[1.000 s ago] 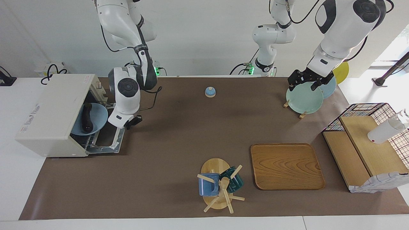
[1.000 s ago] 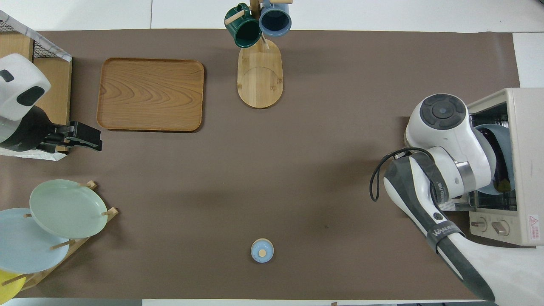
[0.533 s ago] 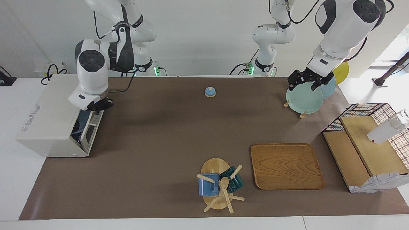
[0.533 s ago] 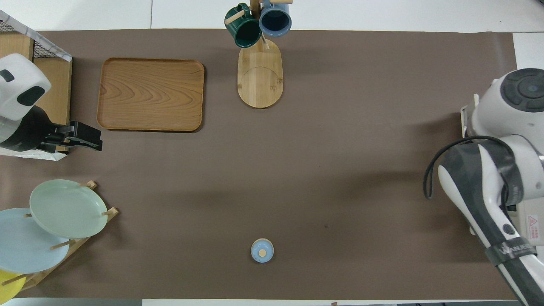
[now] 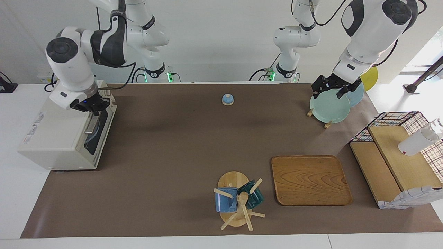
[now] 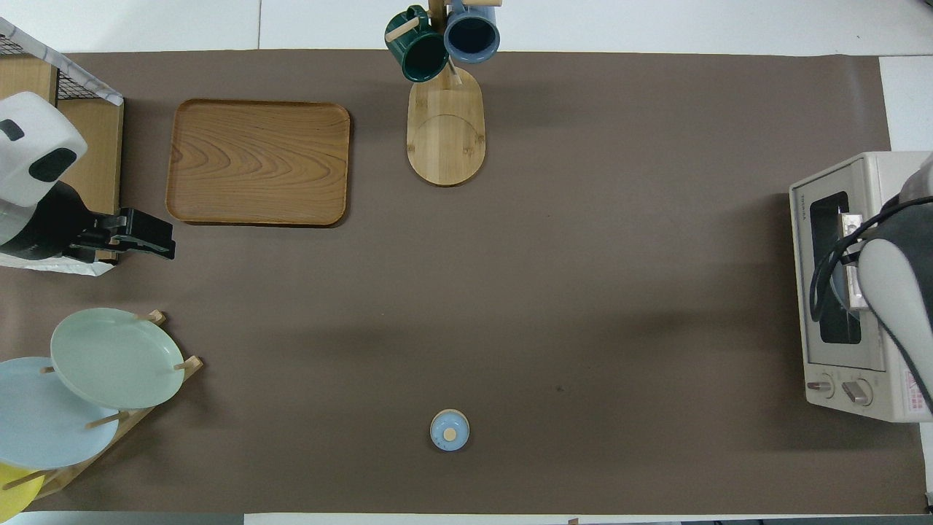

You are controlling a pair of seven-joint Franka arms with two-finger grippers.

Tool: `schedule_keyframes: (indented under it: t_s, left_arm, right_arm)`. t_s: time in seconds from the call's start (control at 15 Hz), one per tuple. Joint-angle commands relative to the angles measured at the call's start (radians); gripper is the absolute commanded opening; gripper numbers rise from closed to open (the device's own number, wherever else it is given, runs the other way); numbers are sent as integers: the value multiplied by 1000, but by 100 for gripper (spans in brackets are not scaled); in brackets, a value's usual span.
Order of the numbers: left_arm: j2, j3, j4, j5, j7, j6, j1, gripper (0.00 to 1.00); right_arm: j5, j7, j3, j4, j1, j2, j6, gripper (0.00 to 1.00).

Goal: Put eggplant into oven

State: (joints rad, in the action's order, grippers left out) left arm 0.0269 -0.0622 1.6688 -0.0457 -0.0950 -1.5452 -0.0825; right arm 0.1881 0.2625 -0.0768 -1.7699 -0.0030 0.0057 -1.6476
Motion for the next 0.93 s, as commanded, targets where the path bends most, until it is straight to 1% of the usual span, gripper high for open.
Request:
schedule_keyframes:
  t_s: [0.0, 0.07, 0.13, 0.2, 0.27, 0.4, 0.67, 0.8, 0.87]
  left_arm:
    - [22, -7, 15, 13, 11, 1, 13, 100]
    - [22, -8, 15, 13, 11, 1, 13, 100]
    - [22, -7, 15, 13, 11, 1, 13, 100]
    - [22, -8, 15, 13, 11, -1, 13, 100]
    - [22, -7, 15, 13, 11, 0, 13, 100]
    - [22, -7, 15, 13, 11, 1, 13, 100]
    - [22, -7, 15, 13, 11, 1, 13, 100]
    - [22, -7, 15, 13, 11, 1, 13, 100]
    - [22, -8, 15, 13, 11, 1, 13, 100]
  right_arm:
    - [-65, 7, 9, 131, -6, 2, 89, 7]
    - [-76, 7, 11, 135, -6, 3, 92, 8]
    - [-114, 7, 9, 142, -8, 5, 104, 14]
    - [-136, 6, 9, 148, -8, 5, 112, 27]
    - [-140, 7, 11, 145, -8, 11, 106, 46]
    - [-142, 6, 12, 147, -5, 13, 109, 100]
    - [-156, -16, 14, 136, -11, 5, 126, 100]
    - [-141, -46, 8, 125, 18, -6, 123, 100]
    - [-125, -55, -6, 133, 50, -6, 118, 100]
